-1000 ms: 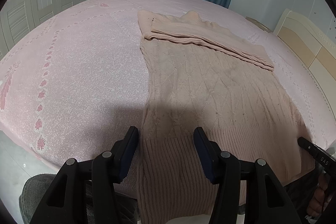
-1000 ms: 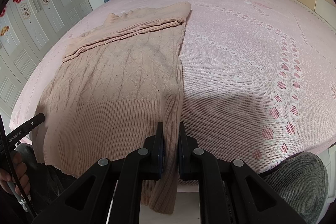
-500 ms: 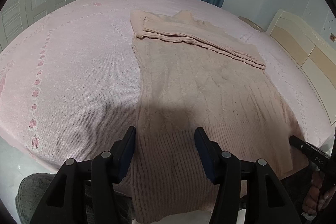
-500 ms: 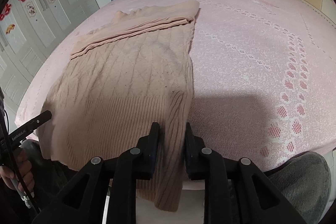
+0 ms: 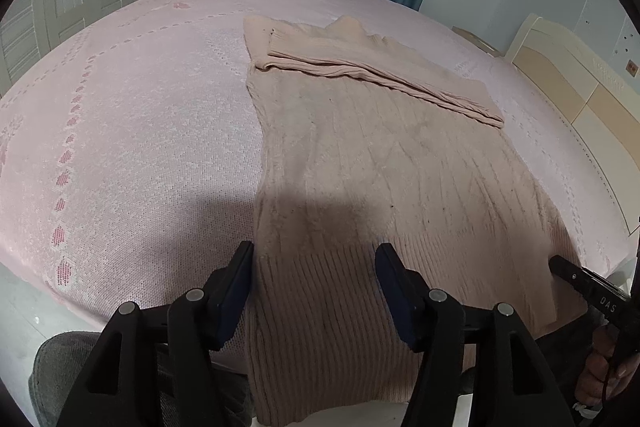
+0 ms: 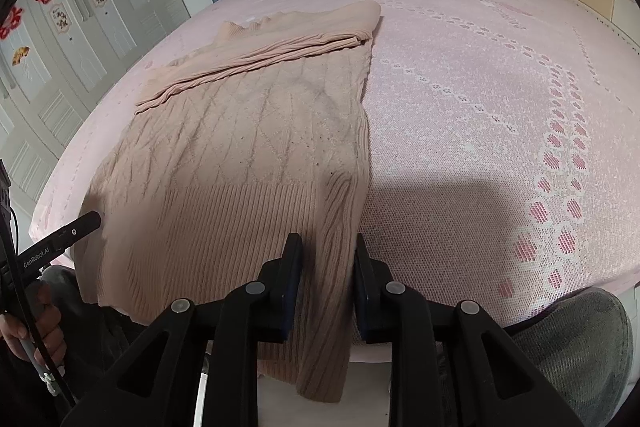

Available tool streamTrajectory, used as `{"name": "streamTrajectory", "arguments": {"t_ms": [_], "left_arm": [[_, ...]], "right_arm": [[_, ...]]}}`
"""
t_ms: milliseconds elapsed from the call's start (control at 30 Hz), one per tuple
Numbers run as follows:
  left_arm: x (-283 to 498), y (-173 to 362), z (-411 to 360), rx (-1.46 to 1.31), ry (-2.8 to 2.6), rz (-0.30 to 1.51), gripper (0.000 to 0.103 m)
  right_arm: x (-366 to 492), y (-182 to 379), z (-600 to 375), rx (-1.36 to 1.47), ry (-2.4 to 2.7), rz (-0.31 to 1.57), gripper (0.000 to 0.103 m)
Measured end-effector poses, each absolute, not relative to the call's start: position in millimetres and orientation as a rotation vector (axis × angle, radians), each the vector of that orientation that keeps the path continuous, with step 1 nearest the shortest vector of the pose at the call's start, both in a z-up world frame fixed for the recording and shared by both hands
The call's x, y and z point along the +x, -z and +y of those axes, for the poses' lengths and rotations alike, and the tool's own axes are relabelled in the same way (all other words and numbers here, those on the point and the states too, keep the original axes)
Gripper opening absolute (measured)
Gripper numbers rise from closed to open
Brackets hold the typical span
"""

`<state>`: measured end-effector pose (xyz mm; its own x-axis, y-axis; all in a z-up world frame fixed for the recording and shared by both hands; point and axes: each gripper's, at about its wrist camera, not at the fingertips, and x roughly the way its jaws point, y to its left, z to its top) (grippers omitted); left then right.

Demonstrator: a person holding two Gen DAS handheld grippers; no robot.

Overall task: Fold small clothes
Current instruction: 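Hold the hem closed in the right tool beside the open left tool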

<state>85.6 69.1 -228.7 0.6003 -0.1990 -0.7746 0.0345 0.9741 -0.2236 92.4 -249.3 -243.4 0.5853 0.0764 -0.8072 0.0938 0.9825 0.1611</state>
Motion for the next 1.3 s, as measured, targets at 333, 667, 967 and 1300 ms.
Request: {"name": "streamTrajectory", "arguments": {"t_ms": [333,667,967,1300], "left_arm": [[85.3,229.5,67.0,-0.181,0.139,0.925,0.062],[82.5,229.3,67.6,-0.183,0.157,0.929,0.064],[65.1,228.4,76.9,-0.335,0.317,0.96,0.067],[71.6,232.3,85.4,-0.441,0.325,0.958,0.067]], "right_arm": [[92.5,242.3,-244.2,0.163,0.004,0.941,0.031],[92.7,240.5,-251.3,0.204,-0.019,0.965,0.032],[85.5,238.8,-256.9,0.271,-0.054,0.974,0.032],[86.6,239.6,-258.0,0.295,-0.061,0.976,0.032]]}}
